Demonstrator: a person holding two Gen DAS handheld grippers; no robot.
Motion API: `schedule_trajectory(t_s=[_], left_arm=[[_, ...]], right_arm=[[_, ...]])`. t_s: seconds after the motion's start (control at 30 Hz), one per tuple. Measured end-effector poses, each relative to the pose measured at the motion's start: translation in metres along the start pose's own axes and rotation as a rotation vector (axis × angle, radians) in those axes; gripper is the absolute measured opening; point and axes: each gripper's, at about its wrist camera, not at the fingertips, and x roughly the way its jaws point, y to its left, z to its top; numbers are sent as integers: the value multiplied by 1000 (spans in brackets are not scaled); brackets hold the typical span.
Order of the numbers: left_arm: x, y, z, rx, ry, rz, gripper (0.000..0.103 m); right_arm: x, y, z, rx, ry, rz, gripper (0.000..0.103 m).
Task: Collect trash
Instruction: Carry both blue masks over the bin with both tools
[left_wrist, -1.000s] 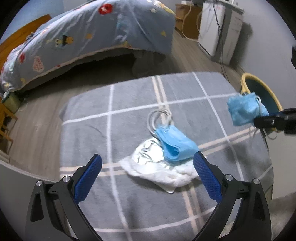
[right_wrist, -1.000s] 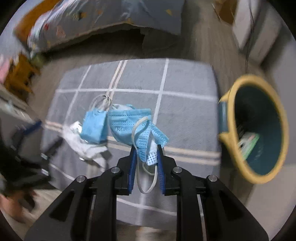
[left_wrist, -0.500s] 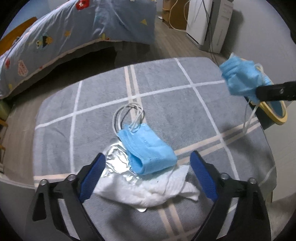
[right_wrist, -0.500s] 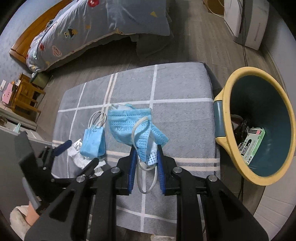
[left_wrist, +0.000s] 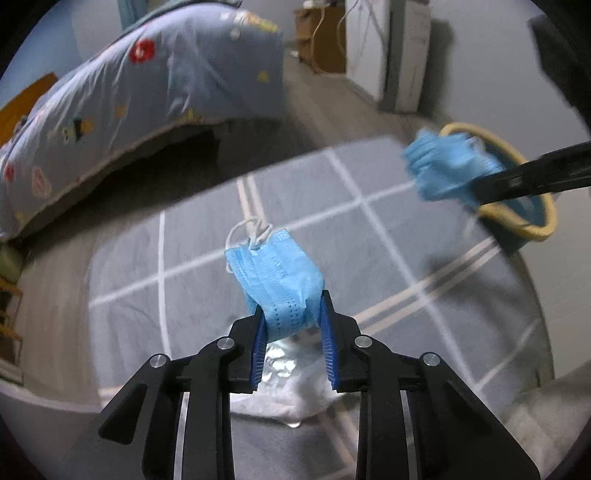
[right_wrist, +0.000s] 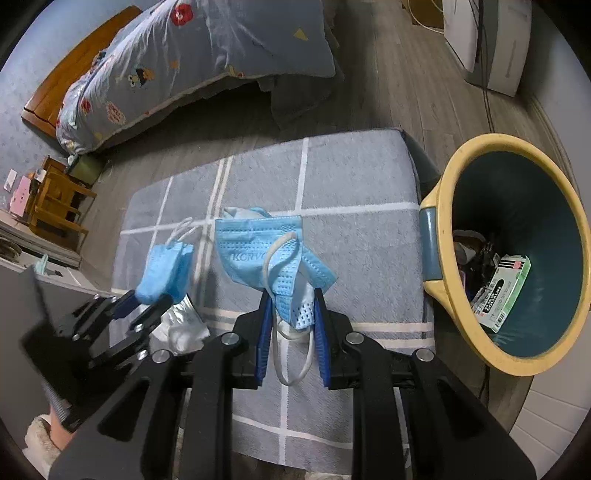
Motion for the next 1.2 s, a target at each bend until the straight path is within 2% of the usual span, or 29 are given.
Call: schedule_trajectory(t_s=[0.13,0.37,0.47,0.57,0.7,0.83,1.2], left_arm=[[-35,-5,22,54,-46,-27,27],[-75,-10,55,168,-87,-8,27],[-72,-17,60,169,-99,-18,27],[-62,-22,69,105,-106,-83,27],[-64,-52,86,160,-153,-111,27],[-57,-69,99,161,-165,-156,27],[-37,-102,118,181,-160,-206,27]], right_arm=[[-12,-3,7,21,-42,24,20],[-23,-20,8,39,-63,27,20],[-27,-32,7,52,-68,17,20],[-31,-48,4,72,-74,6,20],[-37,-75,3,117,-85,-4,20],[-44,-101,1,159,-100,-13,20],[-57,-163,-4,277,-127,-25,20]])
